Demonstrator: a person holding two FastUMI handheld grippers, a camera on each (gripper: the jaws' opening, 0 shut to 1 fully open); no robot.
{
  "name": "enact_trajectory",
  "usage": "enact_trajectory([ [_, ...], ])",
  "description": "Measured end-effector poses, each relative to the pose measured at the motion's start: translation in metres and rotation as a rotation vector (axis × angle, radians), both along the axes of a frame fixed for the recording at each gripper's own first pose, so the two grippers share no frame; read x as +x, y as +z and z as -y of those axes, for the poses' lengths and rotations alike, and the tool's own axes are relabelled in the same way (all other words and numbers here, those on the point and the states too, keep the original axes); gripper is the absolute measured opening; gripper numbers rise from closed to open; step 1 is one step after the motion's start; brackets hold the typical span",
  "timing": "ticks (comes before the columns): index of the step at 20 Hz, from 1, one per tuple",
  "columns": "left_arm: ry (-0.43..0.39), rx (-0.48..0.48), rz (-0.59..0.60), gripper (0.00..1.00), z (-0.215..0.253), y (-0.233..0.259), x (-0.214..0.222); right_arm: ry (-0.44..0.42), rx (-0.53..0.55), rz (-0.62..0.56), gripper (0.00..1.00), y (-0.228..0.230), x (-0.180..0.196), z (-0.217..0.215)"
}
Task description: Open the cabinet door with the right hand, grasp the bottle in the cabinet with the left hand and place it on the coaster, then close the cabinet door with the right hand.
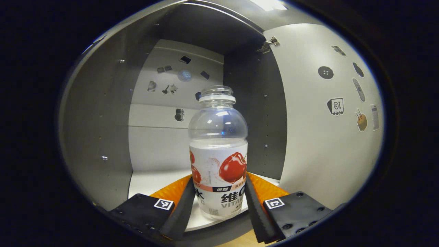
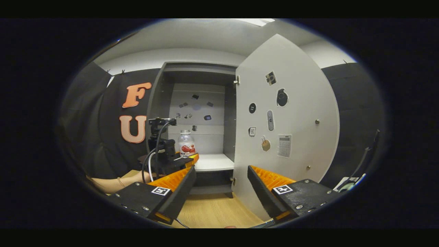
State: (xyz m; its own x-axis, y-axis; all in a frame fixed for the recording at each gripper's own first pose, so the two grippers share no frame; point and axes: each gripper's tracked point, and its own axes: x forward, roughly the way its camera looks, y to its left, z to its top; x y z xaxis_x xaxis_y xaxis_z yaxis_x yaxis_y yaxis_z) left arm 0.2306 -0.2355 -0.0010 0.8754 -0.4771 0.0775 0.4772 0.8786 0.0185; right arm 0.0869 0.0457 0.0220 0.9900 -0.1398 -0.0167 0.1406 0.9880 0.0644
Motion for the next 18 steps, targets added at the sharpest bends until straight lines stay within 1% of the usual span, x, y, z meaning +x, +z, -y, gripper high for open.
enact_trajectory([
  [4, 0.084, -0.025, 0.021, 0.81, -0.034, 0.001, -0.056, 0.085, -0.022, 0.0, 0.93, -0.011, -0.011, -0.001],
  [5, 0.113, -0.026, 0.025, 0.8, -0.044, -0.004, -0.072, 0.106, -0.024, -0.004, 0.89, -0.015, -0.014, 0.0],
  [6, 0.144, -0.024, 0.032, 0.81, -0.054, -0.009, -0.088, 0.134, -0.018, -0.001, 0.93, -0.018, -0.019, -0.002],
  [7, 0.174, -0.016, 0.038, 0.81, -0.063, -0.016, -0.105, 0.164, -0.006, 0.005, 0.93, -0.021, -0.022, -0.004],
  [9, 0.233, 0.017, 0.044, 0.81, -0.081, -0.039, -0.137, 0.216, 0.013, -0.001, 0.93, -0.032, -0.028, -0.009],
  [10, 0.249, 0.029, 0.041, 0.81, -0.088, -0.051, -0.152, 0.233, 0.01, -0.005, 0.89, -0.037, -0.029, -0.01],
  [11, 0.258, 0.035, 0.04, 0.81, -0.092, -0.063, -0.164, 0.243, -0.001, -0.005, 0.93, -0.041, -0.03, -0.011],
  [12, 0.268, 0.043, 0.04, 0.81, -0.098, -0.074, -0.176, 0.249, -0.013, 0.001, 0.93, -0.044, -0.031, -0.013],
  [13, 0.28, 0.05, 0.042, 0.8, -0.105, -0.086, -0.184, 0.252, -0.02, 0.006, 0.93, -0.047, -0.03, -0.016],
  [14, 0.289, 0.057, 0.037, 0.81, -0.111, -0.1, -0.191, 0.255, -0.018, 0.011, 0.93, -0.051, -0.029, -0.021],
  [18, 0.328, 0.069, -0.006, 0.81, -0.134, -0.165, -0.213, 0.27, 0.035, 0.013, 0.93, -0.073, -0.025, -0.041],
])
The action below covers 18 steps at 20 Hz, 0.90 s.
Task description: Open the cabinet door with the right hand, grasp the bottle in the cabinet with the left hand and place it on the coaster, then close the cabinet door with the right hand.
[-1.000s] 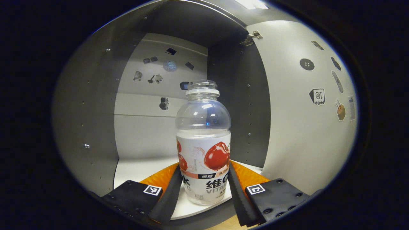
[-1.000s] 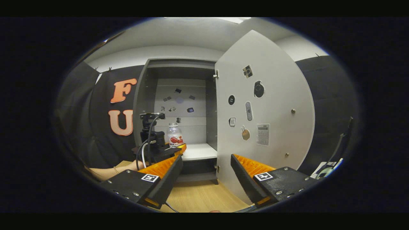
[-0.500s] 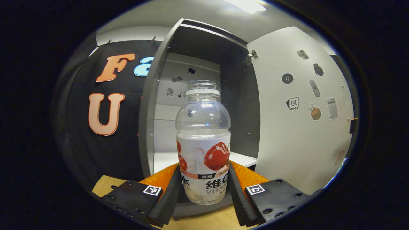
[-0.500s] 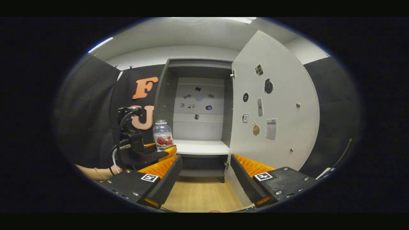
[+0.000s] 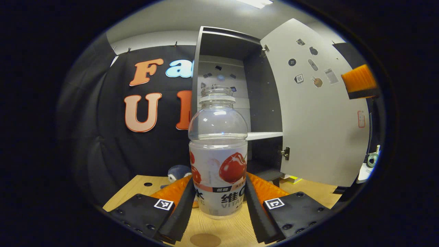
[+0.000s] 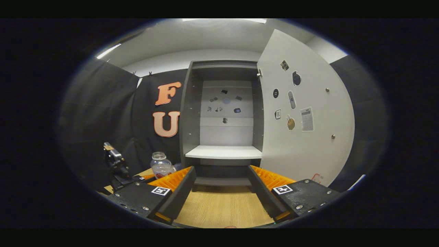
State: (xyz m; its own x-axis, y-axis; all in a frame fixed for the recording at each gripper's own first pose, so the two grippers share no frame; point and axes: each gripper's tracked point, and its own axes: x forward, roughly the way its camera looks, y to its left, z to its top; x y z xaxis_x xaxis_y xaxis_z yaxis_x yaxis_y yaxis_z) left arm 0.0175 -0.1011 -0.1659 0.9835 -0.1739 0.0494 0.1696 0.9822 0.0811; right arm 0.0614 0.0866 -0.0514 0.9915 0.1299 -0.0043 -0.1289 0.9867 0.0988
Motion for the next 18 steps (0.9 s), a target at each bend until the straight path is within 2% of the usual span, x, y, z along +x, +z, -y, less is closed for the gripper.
enact_trajectory([
  [4, 0.022, 0.024, -0.053, 0.81, -0.017, -0.062, -0.007, 0.01, -0.048, -0.065, 0.93, -0.037, 0.004, -0.019],
  [9, 0.038, 0.047, -0.096, 0.81, -0.035, -0.111, 0.001, -0.004, -0.073, -0.116, 0.93, -0.066, 0.003, -0.037],
  [11, 0.036, 0.06, -0.153, 0.81, -0.042, -0.139, 0.006, -0.003, -0.088, -0.137, 0.93, -0.075, 0.006, -0.046],
  [18, 0.031, 0.035, -0.283, 0.82, -0.054, -0.189, 0.021, -0.023, -0.054, -0.188, 0.93, -0.087, 0.015, -0.055],
])
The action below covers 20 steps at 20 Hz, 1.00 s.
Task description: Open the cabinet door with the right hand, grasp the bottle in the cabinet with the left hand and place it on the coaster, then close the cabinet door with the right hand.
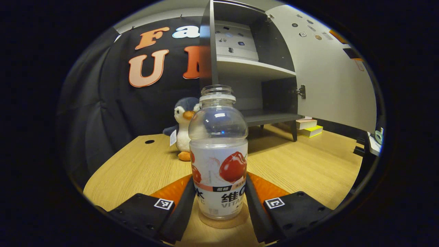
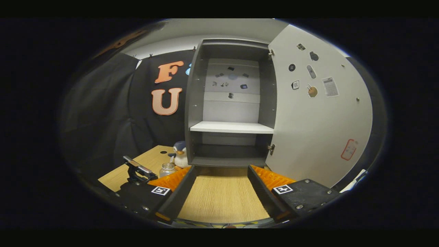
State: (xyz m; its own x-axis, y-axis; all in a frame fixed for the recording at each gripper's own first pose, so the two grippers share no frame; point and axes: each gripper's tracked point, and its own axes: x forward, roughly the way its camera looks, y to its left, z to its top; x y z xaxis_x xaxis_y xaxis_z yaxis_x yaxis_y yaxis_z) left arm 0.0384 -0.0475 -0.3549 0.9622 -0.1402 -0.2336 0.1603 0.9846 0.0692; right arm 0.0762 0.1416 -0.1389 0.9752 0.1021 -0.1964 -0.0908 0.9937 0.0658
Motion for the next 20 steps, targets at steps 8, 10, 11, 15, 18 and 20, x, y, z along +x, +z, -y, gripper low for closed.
enact_trajectory([
  [8, 0.028, -0.025, -0.003, 0.82, -0.001, -0.001, -0.006, 0.011, 0.015, -0.021, 0.93, -0.007, 0.008, -0.007],
  [10, 0.037, -0.031, -0.011, 0.82, -0.002, -0.002, -0.009, 0.017, 0.014, -0.024, 0.93, -0.008, 0.008, -0.008],
  [11, 0.043, -0.032, -0.016, 0.82, -0.002, -0.002, -0.011, 0.019, 0.015, -0.026, 0.93, -0.009, 0.008, -0.008],
  [15, 0.067, -0.036, -0.027, 0.82, -0.002, -0.003, -0.013, 0.027, 0.022, -0.036, 0.93, -0.012, 0.007, -0.006],
  [18, 0.086, -0.038, -0.039, 0.83, -0.002, -0.004, -0.013, 0.035, 0.028, -0.041, 0.93, -0.013, 0.008, -0.007],
  [20, 0.094, -0.034, -0.048, 0.83, -0.001, -0.004, -0.013, 0.04, 0.03, -0.038, 0.93, -0.012, 0.009, -0.006],
])
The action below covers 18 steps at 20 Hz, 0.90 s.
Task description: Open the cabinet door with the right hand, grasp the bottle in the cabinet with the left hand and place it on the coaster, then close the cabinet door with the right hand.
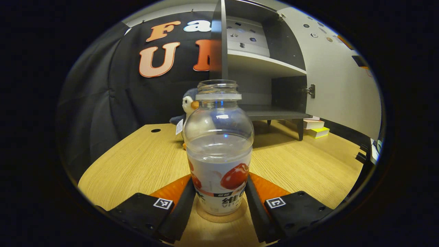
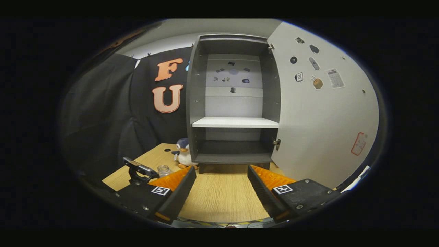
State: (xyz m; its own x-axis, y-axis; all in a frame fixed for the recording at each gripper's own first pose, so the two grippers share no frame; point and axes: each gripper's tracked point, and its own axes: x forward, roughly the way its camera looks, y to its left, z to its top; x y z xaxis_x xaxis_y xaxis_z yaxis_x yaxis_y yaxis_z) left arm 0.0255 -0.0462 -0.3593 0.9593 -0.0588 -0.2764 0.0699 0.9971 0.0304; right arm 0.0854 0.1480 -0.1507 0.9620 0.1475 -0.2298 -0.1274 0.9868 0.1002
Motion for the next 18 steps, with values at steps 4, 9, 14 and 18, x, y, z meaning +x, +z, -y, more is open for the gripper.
enact_trajectory([
  [4, 0.012, -0.034, -0.062, 0.87, 0.001, -0.011, -0.003, -0.003, 0.009, 0.012, 0.94, 0.006, 0.0, 0.005],
  [9, 0.045, -0.052, -0.086, 0.96, -0.004, -0.007, -0.004, -0.02, 0.033, 0.015, 0.93, 0.011, -0.004, 0.015],
  [14, 0.029, -0.009, -0.05, 0.97, -0.002, 0.019, 0.005, -0.019, 0.032, 0.029, 0.94, 0.02, -0.012, 0.02],
  [18, 0.026, 0.008, 0.009, 0.97, -0.002, 0.053, 0.016, -0.022, 0.013, 0.056, 0.94, 0.034, -0.018, 0.026],
])
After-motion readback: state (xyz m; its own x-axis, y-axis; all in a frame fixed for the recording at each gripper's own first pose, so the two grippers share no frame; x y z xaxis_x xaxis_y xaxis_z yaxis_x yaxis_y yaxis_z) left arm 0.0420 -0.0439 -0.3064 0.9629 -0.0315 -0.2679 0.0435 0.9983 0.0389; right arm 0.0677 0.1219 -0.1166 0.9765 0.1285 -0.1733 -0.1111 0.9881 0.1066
